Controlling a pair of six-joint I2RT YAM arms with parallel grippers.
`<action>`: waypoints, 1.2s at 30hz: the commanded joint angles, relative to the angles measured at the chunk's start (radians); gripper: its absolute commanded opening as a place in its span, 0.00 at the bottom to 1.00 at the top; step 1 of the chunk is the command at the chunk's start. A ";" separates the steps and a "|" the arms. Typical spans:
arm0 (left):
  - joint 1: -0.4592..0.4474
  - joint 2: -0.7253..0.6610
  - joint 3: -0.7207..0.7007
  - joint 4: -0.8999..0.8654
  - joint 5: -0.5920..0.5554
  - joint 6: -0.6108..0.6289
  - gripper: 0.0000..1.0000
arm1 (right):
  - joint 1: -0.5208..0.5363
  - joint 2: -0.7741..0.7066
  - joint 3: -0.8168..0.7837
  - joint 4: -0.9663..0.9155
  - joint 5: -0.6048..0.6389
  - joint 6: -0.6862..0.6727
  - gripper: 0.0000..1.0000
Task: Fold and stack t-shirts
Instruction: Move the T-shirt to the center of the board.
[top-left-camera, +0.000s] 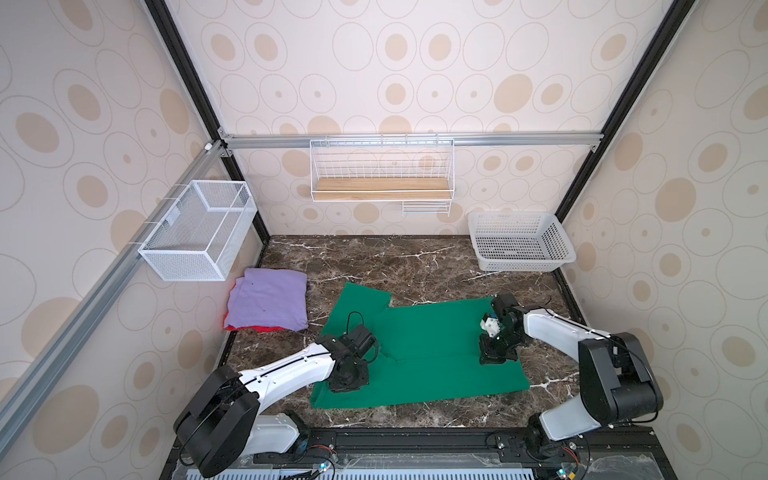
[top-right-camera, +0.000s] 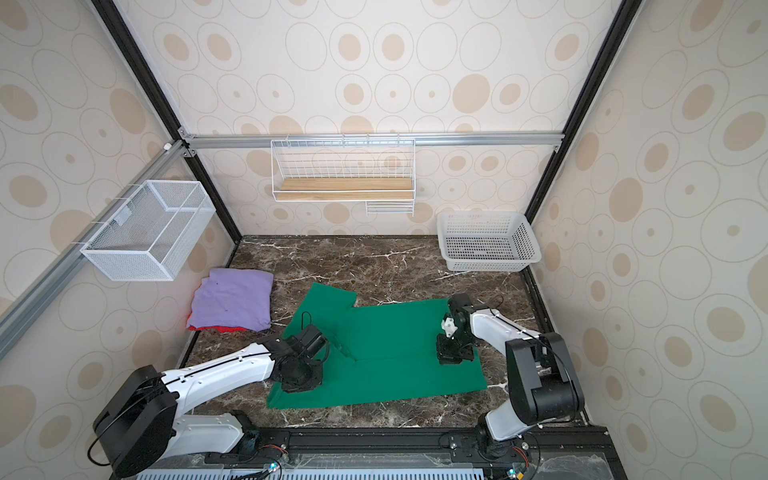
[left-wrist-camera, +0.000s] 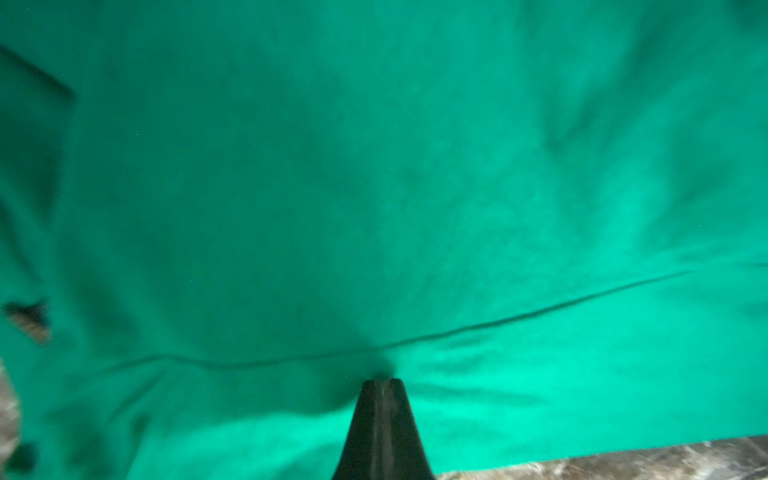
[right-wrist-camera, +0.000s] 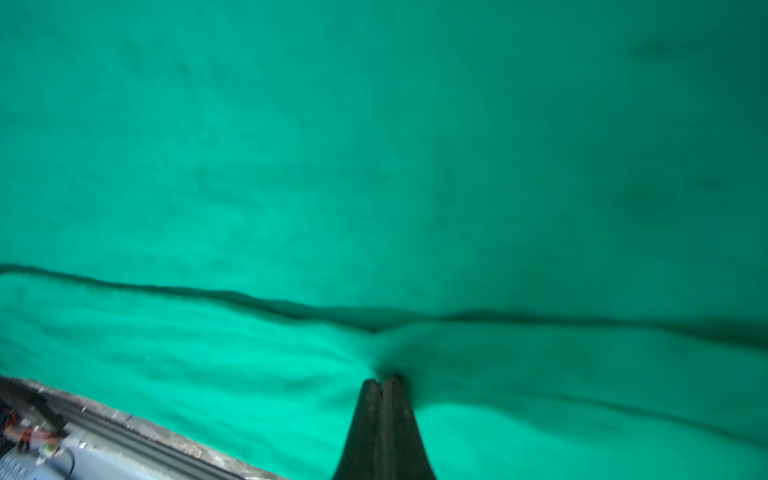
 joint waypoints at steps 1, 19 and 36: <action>0.011 -0.004 0.147 -0.063 -0.013 0.046 0.54 | -0.014 -0.080 0.081 -0.037 0.122 0.032 0.02; 0.473 0.503 0.763 -0.017 -0.168 0.349 0.77 | -0.171 0.166 0.348 0.198 0.251 0.022 0.35; 0.552 0.914 1.049 -0.008 -0.085 0.398 0.76 | -0.292 0.442 0.479 0.292 -0.030 0.043 0.44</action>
